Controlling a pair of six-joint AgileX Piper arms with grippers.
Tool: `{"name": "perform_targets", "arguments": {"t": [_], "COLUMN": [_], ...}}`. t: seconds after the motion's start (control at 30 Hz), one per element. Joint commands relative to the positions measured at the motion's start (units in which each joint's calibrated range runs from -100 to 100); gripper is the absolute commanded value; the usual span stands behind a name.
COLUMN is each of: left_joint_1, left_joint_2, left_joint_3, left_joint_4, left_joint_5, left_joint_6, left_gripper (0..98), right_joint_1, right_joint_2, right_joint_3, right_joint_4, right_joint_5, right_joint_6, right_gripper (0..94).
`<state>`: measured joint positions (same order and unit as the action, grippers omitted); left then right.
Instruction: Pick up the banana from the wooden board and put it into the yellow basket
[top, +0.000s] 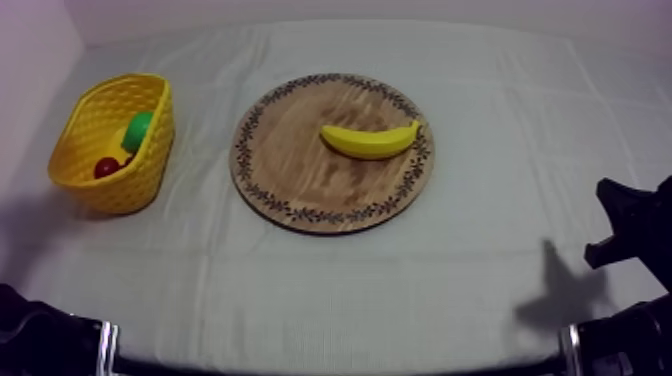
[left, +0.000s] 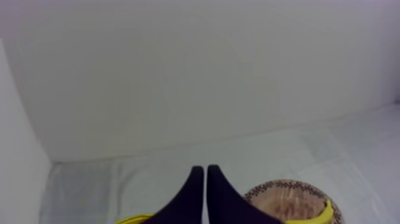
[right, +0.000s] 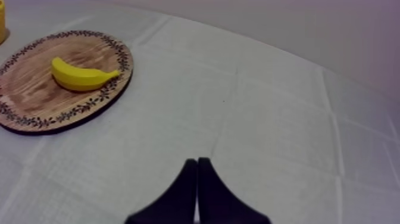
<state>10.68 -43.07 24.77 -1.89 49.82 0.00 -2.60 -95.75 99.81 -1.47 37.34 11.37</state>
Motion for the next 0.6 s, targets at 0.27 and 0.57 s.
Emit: {"name": "perform_targets", "arguments": {"t": [0.27,0.57], "left_joint_1": [5.13,11.11], "left_joint_2": [18.45,30.8], "left_joint_3": [-24.15,-34.3], "left_joint_4": [0.62,-0.84], "left_joint_5": [5.92,9.97], "left_joint_6": [-3.66,-7.42], "left_gripper": [0.0,0.0], "right_joint_1": [0.0,0.0], "right_joint_2": [0.0,0.0], "right_joint_3": [-0.03,-0.03], "right_joint_4": [-0.02,-0.02], "right_joint_5": [0.0,0.0], "right_joint_6": [-0.02,-0.02], "right_gripper": [0.3,0.3]}}
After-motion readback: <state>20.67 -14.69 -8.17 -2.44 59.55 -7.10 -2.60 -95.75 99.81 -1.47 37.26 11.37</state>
